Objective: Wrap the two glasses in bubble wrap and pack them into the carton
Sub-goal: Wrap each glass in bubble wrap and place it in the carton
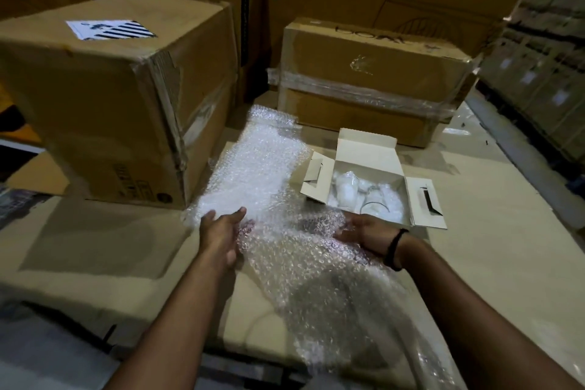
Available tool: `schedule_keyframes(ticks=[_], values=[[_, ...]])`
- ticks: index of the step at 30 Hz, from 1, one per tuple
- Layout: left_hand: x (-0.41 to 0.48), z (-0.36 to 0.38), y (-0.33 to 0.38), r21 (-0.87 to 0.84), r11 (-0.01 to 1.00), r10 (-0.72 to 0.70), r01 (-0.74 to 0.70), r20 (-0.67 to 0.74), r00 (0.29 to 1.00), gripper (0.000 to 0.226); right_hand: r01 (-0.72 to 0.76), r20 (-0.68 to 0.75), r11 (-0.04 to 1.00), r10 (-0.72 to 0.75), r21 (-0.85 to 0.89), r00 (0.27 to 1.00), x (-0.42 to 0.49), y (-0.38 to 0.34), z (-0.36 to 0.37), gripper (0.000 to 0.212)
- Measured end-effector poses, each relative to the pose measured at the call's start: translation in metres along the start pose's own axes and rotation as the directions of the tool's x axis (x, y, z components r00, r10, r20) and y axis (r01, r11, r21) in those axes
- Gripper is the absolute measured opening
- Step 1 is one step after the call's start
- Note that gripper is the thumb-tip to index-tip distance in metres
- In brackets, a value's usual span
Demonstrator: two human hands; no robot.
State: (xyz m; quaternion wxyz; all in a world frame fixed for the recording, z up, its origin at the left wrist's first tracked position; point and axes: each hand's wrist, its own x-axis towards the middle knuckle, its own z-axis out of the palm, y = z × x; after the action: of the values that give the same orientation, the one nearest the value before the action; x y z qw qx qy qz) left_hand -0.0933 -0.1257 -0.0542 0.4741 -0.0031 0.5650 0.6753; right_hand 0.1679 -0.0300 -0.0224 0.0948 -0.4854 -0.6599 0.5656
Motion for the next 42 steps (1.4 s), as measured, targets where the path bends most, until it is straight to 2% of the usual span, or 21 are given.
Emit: schedule_keyframes(ticks=[3, 4, 7, 9, 11, 13, 15, 16, 17, 21, 22, 24, 26, 28, 29, 30, 32, 35, 37, 40, 42], values=[[-0.008, 0.006, -0.012, 0.051, 0.98, 0.196, -0.195, -0.025, 0.98, 0.069, -0.047, 0.039, 0.996, 0.05, -0.074, 0.998, -0.013, 0.009, -0.02, 0.05], [-0.01, 0.007, -0.016, 0.065, 0.97, 0.234, -0.232, -0.013, 0.972, 0.068, -0.065, 0.056, 0.989, 0.073, -0.134, 0.996, -0.02, 0.015, -0.028, 0.05], [-0.017, 0.009, -0.032, 0.143, 0.94, 0.311, -0.311, 0.02, 0.95, 0.066, -0.082, 0.12, 0.937, 0.13, -0.341, 0.984, -0.035, 0.039, -0.043, 0.028], [-0.024, 0.012, -0.041, 0.176, 0.917, 0.358, -0.357, 0.025, 0.933, 0.066, -0.072, 0.133, 0.916, 0.135, -0.395, 0.982, -0.044, 0.054, -0.046, 0.016], [-0.032, 0.013, -0.048, 0.2, 0.898, 0.398, -0.393, 0.017, 0.917, 0.065, -0.096, 0.066, 0.945, 0.122, -0.312, 0.99, -0.048, 0.065, -0.05, 0.016], [-0.039, 0.012, -0.056, 0.196, 0.894, 0.417, -0.404, -0.033, 0.908, 0.054, -0.13, -0.027, 0.973, 0.127, -0.19, 0.992, -0.051, 0.074, -0.062, 0.012], [-0.042, 0.008, -0.067, 0.173, 0.896, 0.43, -0.41, -0.097, 0.898, 0.035, -0.139, -0.117, 0.972, 0.118, -0.188, 0.986, -0.052, 0.077, -0.077, 0.011], [-0.045, 0.006, -0.073, 0.165, 0.899, 0.429, -0.406, -0.141, 0.892, 0.029, -0.137, -0.143, 0.96, 0.104, -0.243, 0.984, -0.052, 0.077, -0.086, 0.015], [-0.047, 0.004, -0.08, 0.157, 0.895, 0.442, -0.419, -0.175, 0.88, 0.032, -0.128, -0.15, 0.939, 0.083, -0.319, 0.985, -0.052, 0.075, -0.094, 0.017], [-0.061, -0.002, -0.091, 0.044, 0.912, 0.397, -0.408, -0.349, 0.849, 0.083, -0.156, -0.166, 0.85, 0.082, -0.503, 0.983, -0.052, 0.063, -0.113, 0.029], [-0.066, -0.004, -0.09, 0.027, 0.928, 0.353, -0.37, -0.377, 0.856, 0.086, -0.185, -0.188, 0.834, 0.1, -0.52, 0.977, -0.053, 0.06, -0.115, 0.037], [-0.071, -0.011, -0.088, 0.004, 0.948, 0.295, -0.317, -0.379, 0.877, 0.077, -0.229, -0.238, 0.813, 0.115, -0.536, 0.965, -0.055, 0.057, -0.113, 0.048], [-0.071, -0.016, -0.09, -0.003, 0.962, 0.254, -0.274, -0.369, 0.894, 0.074, -0.26, -0.36, 0.717, 0.013, -0.646, 0.933, -0.064, 0.058, -0.102, 0.048], [-0.076, -0.017, -0.09, 0.035, 0.956, 0.281, -0.292, -0.405, 0.87, 0.083, -0.247, -0.486, 0.611, -0.261, -0.752, 0.834, -0.081, 0.069, -0.08, 0.04], [-0.077, -0.018, -0.09, 0.046, 0.951, 0.297, -0.307, -0.417, 0.859, 0.088, -0.201, -0.49, 0.587, -0.388, -0.785, 0.781, -0.092, 0.074, -0.064, 0.037], [-0.079, -0.017, -0.09, 0.055, 0.951, 0.298, -0.303, -0.421, 0.857, 0.094, -0.137, -0.46, 0.578, -0.46, -0.804, 0.76, -0.1, 0.079, -0.047, 0.038], [-0.08, -0.018, -0.09, 0.075, 0.955, 0.292, -0.288, -0.424, 0.857, 0.094, -0.052, -0.384, 0.624, -0.411, -0.78, 0.827, -0.109, 0.091, -0.015, 0.052], [-0.08, -0.019, -0.088, 0.023, 0.955, 0.272, -0.294, -0.454, 0.849, 0.073, -0.094, -0.262, 0.614, -0.189, -0.784, 0.946, -0.103, 0.119, 0.008, 0.076], [-0.079, -0.019, -0.084, -0.049, 0.95, 0.256, -0.308, -0.441, 0.86, 0.059, -0.116, -0.242, 0.602, -0.131, -0.79, 0.961, -0.1, 0.131, 0.009, 0.075], [-0.074, -0.023, -0.076, -0.134, 0.944, 0.229, -0.3, -0.388, 0.893, 0.044, -0.124, -0.266, 0.59, -0.16, -0.798, 0.951, -0.097, 0.136, 0.01, 0.073], [-0.076, -0.025, -0.071, -0.108, 0.928, 0.303, -0.356, -0.337, 0.892, 0.035, -0.112, -0.233, 0.58, -0.137, -0.807, 0.963, -0.096, 0.137, 0.014, 0.073]])
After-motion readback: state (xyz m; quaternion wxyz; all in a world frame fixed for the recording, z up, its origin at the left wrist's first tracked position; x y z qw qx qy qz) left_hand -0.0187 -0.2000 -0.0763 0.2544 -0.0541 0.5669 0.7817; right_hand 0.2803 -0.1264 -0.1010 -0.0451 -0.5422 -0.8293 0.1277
